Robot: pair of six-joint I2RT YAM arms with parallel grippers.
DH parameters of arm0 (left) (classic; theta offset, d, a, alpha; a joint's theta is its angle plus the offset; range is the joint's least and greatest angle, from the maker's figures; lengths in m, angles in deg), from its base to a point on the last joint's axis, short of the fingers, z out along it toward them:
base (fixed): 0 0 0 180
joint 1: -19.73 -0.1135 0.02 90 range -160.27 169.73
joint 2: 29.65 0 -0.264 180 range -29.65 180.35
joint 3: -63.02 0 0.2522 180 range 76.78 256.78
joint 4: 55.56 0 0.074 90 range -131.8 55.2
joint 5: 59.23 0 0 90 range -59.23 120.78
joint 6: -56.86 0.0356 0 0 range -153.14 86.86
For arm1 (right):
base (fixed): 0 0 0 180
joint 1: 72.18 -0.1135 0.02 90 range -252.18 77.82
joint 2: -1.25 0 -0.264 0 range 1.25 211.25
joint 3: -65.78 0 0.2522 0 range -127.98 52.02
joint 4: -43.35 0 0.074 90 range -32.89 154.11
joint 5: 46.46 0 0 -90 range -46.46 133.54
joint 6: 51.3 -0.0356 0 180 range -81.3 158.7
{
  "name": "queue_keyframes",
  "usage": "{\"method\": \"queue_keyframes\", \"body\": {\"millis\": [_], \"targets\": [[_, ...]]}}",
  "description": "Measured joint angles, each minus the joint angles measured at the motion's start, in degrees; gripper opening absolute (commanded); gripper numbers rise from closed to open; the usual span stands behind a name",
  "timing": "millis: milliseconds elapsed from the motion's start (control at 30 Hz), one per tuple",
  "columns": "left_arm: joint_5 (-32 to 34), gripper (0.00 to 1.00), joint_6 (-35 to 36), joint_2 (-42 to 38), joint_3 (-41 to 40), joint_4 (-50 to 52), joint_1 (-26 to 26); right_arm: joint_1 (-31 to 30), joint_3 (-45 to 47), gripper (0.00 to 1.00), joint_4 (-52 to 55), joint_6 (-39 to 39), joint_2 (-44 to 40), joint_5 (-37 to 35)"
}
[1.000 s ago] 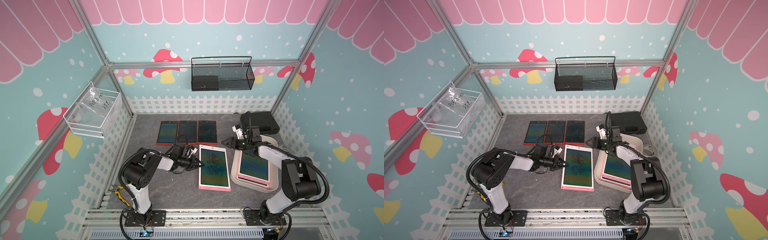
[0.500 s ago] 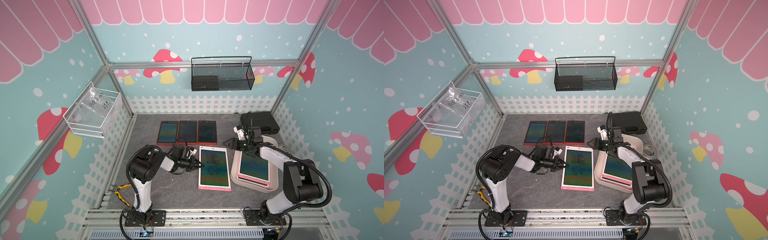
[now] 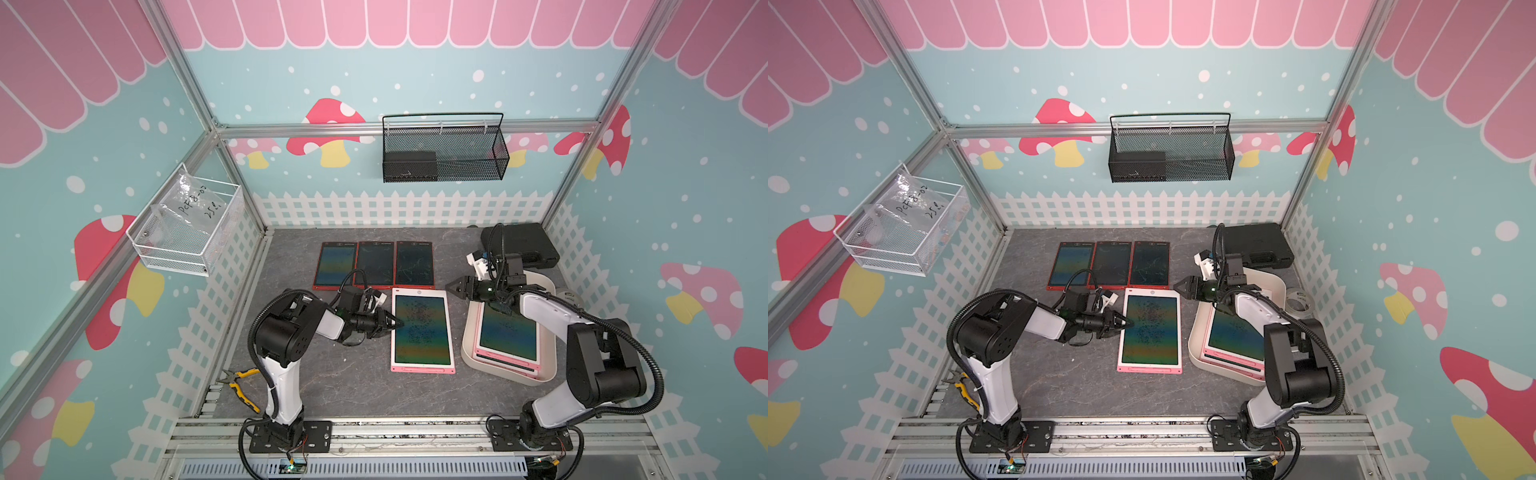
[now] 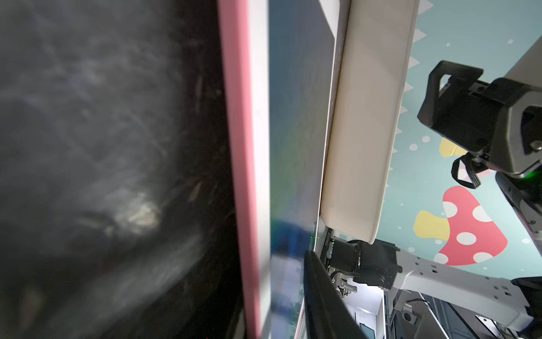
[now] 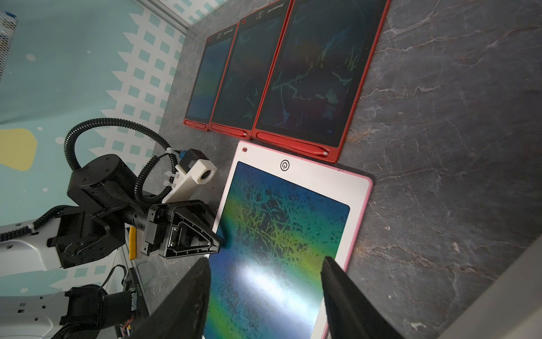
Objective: Take out the writing tablet from the storage box
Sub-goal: Place the writing tablet at the center of the board.
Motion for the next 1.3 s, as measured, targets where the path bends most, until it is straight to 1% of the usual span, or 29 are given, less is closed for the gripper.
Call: {"method": "queue_keyframes", "body": {"millis": [233, 433, 500, 567, 833, 1000, 1100, 1233, 1300], "targets": [[5.3, 0.34, 4.9, -4.9, 0.9, 11.6, 0.3, 0.0, 0.0, 0.63, 0.0, 0.0, 0.0, 0.0], [6.6, 0.34, 6.3, -5.5, 2.1, 15.1, 0.9, 0.0, 0.0, 0.63, 0.0, 0.1, 0.0, 0.0], [7.6, 0.37, 6.9, -5.6, 3.1, 17.0, 1.5, 0.0, 0.0, 0.63, 0.0, 0.2, 0.0, -0.1], [9.2, 0.39, 7.2, -6.1, 4.0, 18.8, 2.4, 0.0, 0.0, 0.64, 0.0, 0.2, 0.0, -0.2], [17.6, 0.37, 8.7, -8.9, 6.5, 27.6, 4.7, 0.0, 0.0, 0.64, 0.0, 0.4, -0.4, -0.3], [19.5, 0.38, 9.1, -9.5, 7.1, 29.9, 5.1, 0.0, 0.0, 0.64, 0.0, 0.5, -0.4, -0.2], [19.7, 0.45, 9.1, -9.5, 7.3, 30.0, 5.3, 0.0, 0.0, 0.64, 0.0, 0.6, -0.4, -0.2], [20.8, 0.46, 9.1, -10.1, 7.5, 31.0, 5.5, 0.0, 0.0, 0.64, 0.0, 0.9, -0.4, 0.0], [22.7, 0.46, 9.2, -11.0, 7.5, 32.5, 5.4, 0.0, 0.0, 0.66, 0.0, 1.0, -0.4, 0.1]]}}
